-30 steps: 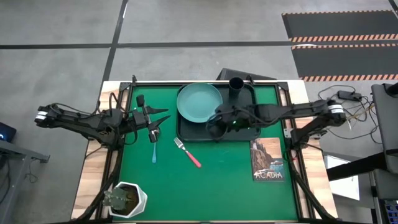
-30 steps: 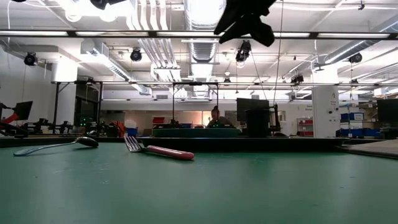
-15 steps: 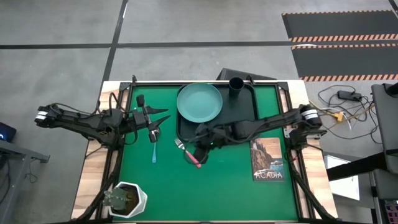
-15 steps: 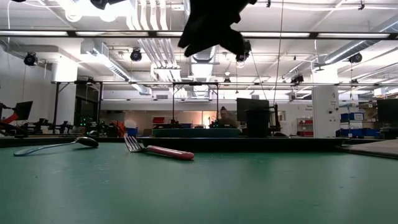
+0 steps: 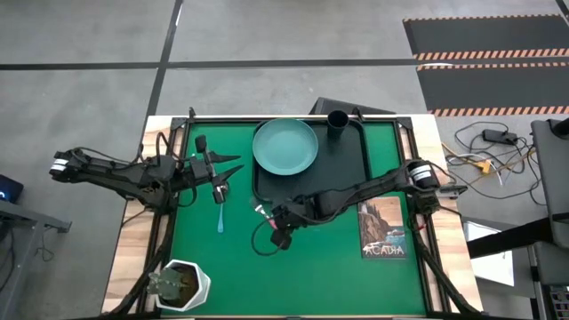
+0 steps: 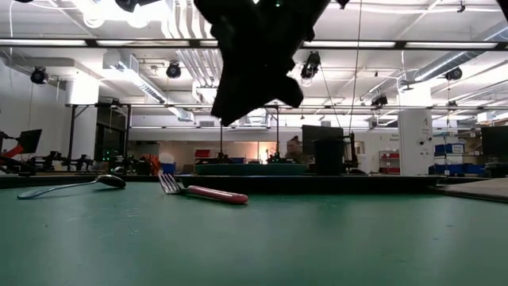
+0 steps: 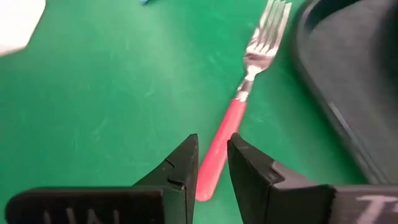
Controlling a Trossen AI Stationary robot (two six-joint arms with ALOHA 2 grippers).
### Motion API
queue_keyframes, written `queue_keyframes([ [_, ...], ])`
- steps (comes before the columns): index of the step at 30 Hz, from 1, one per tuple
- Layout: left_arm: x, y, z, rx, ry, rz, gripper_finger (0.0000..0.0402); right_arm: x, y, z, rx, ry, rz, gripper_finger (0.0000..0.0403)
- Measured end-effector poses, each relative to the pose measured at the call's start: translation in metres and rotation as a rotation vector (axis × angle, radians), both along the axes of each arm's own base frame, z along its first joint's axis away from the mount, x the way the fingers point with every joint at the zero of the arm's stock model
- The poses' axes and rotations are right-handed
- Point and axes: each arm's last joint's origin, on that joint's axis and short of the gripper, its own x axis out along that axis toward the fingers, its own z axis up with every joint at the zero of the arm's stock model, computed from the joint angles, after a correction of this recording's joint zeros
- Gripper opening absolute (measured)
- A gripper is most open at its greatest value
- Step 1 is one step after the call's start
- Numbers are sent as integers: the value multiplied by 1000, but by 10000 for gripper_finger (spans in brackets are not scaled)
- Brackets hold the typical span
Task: Pick and place plate/cup/fork/spoon on tray
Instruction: Put the pink fork on the black serving tray to the right of the green plate
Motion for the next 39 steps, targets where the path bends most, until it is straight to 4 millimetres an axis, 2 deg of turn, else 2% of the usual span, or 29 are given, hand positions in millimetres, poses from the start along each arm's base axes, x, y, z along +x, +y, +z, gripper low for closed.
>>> queue_keyframes([
  [9,0,0,0,0,0,0,91,17,16,-38,-78,-27,123,79],
  [14,0,0,0,0,1,0,91,23,17,-53,-123,-39,133,106],
  [24,0,0,-1,0,2,0,91,23,18,-67,-225,-11,105,167],
  [33,0,0,-1,0,3,0,91,23,17,-66,-251,-14,87,156],
  [39,0,0,-1,1,3,0,91,23,18,-78,-277,12,75,143],
])
